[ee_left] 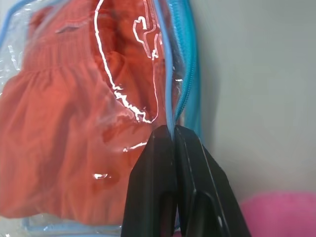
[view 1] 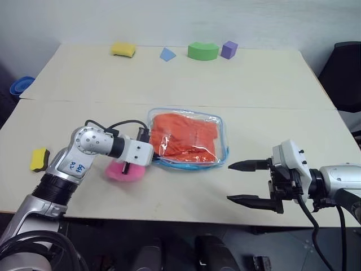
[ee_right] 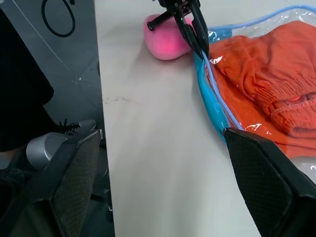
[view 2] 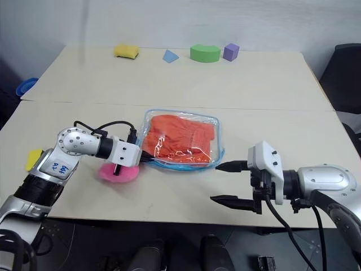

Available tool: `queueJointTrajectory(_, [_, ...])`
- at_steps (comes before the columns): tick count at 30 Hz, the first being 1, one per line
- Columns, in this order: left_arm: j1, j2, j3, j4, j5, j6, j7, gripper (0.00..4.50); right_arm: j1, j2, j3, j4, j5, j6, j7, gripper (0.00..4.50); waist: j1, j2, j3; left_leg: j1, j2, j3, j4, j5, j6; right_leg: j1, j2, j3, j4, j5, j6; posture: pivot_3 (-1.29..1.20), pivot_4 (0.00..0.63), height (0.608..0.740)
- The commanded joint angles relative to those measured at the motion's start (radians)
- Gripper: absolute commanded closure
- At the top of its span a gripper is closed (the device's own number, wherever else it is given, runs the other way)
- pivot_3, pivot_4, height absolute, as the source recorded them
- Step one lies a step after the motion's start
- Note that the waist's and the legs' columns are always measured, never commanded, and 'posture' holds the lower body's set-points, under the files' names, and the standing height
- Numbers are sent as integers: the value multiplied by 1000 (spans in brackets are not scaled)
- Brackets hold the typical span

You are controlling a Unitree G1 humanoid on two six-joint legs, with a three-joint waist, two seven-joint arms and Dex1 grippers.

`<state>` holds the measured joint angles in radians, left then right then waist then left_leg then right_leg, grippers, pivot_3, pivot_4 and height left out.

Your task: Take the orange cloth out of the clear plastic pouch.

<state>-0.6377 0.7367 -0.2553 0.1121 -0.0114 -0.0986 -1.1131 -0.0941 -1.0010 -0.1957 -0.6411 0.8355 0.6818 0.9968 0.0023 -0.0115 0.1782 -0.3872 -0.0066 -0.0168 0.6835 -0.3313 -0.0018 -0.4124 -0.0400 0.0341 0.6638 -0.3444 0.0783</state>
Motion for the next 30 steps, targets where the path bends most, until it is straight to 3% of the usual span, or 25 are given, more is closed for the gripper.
queueJointTrajectory(1, [6, -104, 116, -142, -176, 295, 114, 4472, -4, 13, 55, -16, -107, -69, -17, 408, 2, -1, 0, 0, 0, 0, 1, 0, 0, 0, 0, 0, 1, 0, 0, 0, 150, 740])
queueJointTrajectory(3, [19, -141, 139, -207, -210, 406, 153, 4472, -39, 61, 137, 16, -234, -130, -88, 408, 3, -2, 0, -1, 0, -1, 1, 0, 0, 0, 0, -1, 1, 0, 0, 0, 150, 740])
queueJointTrajectory(5, [38, -167, 135, -261, -212, 464, 192, 4500, -70, 91, 222, 43, -354, -196, -115, 812, -2, -3, -1, 0, 0, -1, 1, 1, -1, 0, 0, 0, 1, 0, 0, 0, 150, 740])
queueJointTrajectory(11, [63, -188, 104, -324, -185, 506, 228, 4500, -213, 252, 394, 153, -576, -296, -214, 2753, -6, -2, -1, 1, 0, 0, 0, 3, -5, -2, 1, 1, 3, 0, 0, 0, 150, 740])
queueJointTrajectory(15, [54, -177, 94, -323, -171, 498, 228, 4500, -307, 355, 466, 238, -664, -335, -249, 2753, -5, -2, -1, 1, 0, 0, 0, 3, -5, -2, 1, 1, 3, 0, 0, 0, 150, 740])
queueJointTrajectory(24, [56, -174, 87, -337, -177, 503, 226, 4500, -416, 400, 559, 495, -955, -568, -323, 2753, -6, -2, -1, 0, -1, 0, 0, 3, -5, -2, 0, 1, 6, 0, 0, 0, 150, 740])
queueJointTrajectory(30, [46, -179, 91, -333, -178, 504, 233, 4500, -418, 399, 559, 562, -1023, -671, -305, 817, -7, -2, -1, 0, -1, 0, 0, 3, -5, -2, 0, 1, 7, 0, 0, 0, 150, 740])
